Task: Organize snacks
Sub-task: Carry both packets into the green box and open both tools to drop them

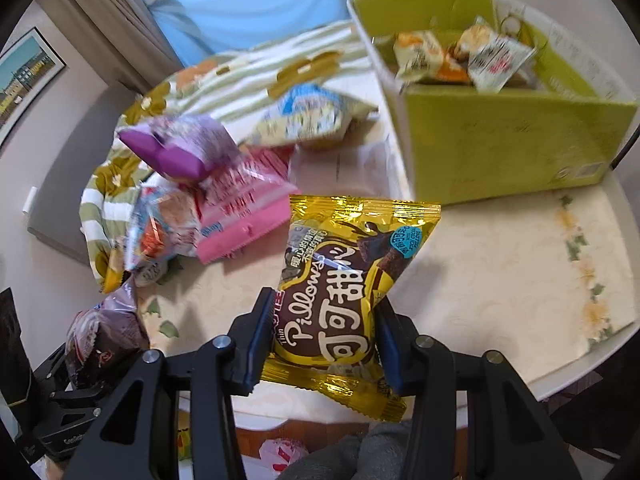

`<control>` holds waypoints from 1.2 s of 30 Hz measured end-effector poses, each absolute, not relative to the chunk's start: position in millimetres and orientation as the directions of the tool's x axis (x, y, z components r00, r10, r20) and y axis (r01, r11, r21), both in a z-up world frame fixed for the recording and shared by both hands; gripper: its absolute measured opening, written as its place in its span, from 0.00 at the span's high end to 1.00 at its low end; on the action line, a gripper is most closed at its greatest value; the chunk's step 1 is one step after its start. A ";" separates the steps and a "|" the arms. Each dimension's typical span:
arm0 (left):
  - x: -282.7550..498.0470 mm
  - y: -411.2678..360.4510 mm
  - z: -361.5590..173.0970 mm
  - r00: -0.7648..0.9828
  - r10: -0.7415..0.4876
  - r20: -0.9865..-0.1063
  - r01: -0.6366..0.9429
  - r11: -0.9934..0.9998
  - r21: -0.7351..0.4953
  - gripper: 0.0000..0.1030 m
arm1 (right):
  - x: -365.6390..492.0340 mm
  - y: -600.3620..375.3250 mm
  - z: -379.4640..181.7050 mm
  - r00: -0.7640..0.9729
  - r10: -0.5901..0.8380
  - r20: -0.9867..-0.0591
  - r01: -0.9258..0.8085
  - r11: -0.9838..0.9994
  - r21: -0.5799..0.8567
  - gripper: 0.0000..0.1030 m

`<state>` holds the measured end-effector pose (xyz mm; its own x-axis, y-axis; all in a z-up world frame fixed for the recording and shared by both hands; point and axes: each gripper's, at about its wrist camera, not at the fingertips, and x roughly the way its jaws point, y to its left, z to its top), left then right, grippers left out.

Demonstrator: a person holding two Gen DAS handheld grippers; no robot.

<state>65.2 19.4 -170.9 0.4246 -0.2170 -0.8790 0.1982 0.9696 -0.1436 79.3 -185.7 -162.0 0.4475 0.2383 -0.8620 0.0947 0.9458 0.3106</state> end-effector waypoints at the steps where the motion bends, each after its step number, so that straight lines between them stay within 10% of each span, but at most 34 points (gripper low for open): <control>1: 67.5 15.7 -164.1 0.434 -0.228 -0.872 0.211 0.966 -0.148 0.18 | 76.9 -187.9 -154.2 0.459 0.237 -0.856 0.095 0.945 0.312 0.58; 19: 170.1 -153.2 -62.1 0.537 -0.347 -0.769 0.365 0.917 -0.159 0.18 | 106.7 -314.7 -48.1 0.655 0.184 -0.733 0.085 0.946 0.313 0.58; 36: 268.4 -300.7 -112.1 0.422 -0.296 -0.857 0.319 0.933 -0.165 0.01 | 168.0 -441.8 -67.8 0.620 0.241 -0.747 0.053 0.937 0.346 0.58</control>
